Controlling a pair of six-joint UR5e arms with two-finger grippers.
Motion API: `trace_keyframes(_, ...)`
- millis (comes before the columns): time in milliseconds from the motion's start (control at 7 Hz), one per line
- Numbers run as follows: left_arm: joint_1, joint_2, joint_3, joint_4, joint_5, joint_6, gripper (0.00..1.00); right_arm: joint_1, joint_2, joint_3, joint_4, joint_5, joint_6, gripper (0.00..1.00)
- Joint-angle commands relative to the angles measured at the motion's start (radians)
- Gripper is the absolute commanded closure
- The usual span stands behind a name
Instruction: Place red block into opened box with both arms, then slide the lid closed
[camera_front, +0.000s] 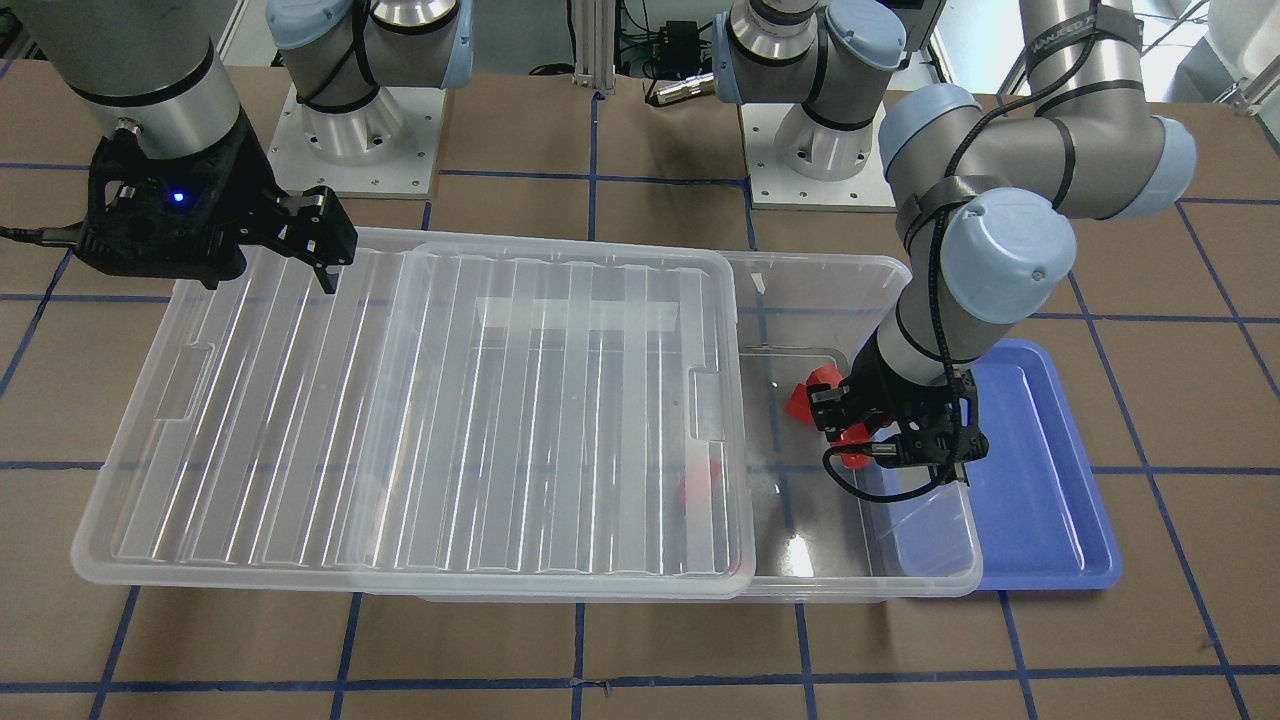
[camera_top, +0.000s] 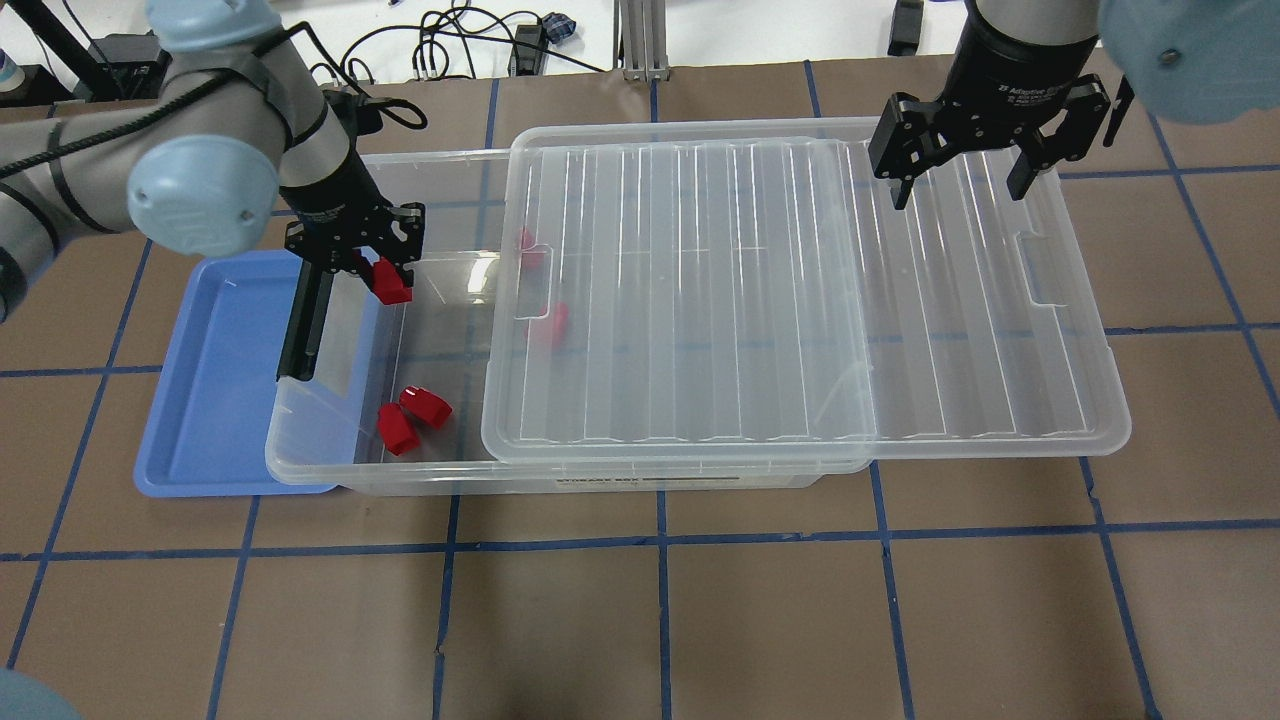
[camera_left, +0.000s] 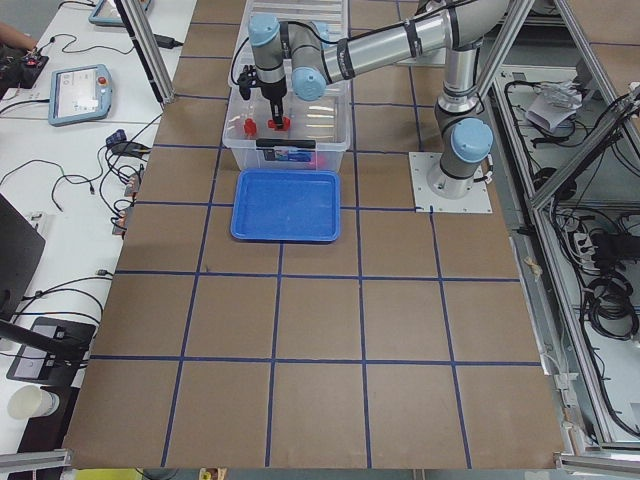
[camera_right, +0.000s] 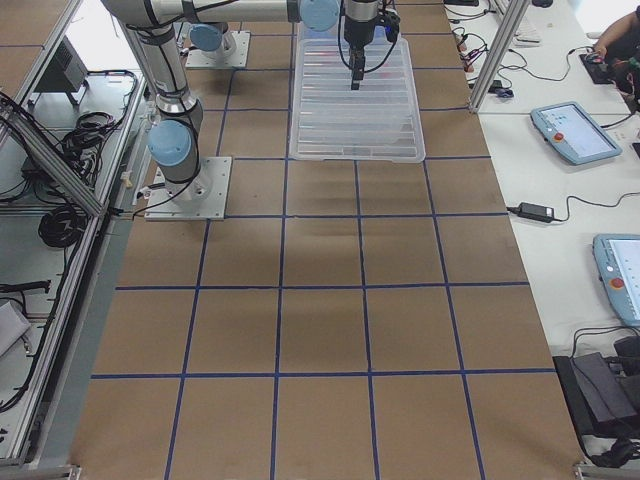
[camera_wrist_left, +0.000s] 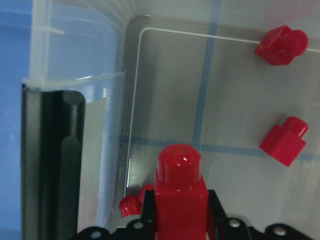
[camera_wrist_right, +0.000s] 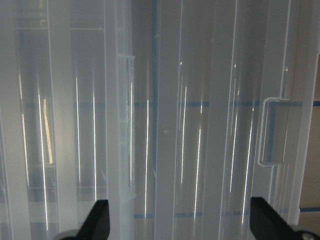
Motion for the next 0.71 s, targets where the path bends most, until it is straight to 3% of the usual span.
trace_keyframes(0, -0.015, -0.014, -0.081, 0.093, 0.009, 0.006, 0.9, 0.0, 0.0, 0.002, 0.0, 0.001, -0.001, 0.0)
trace_keyframes(286, -0.015, -0.057, -0.15, 0.246, 0.005, 0.003, 0.87, -0.002, 0.0, 0.002, 0.0, 0.004, -0.001, 0.0)
trace_keyframes(571, -0.015, -0.083, -0.158, 0.251, -0.014, 0.006, 0.62, -0.003, 0.0, 0.003, -0.002, 0.004, -0.001, 0.0)
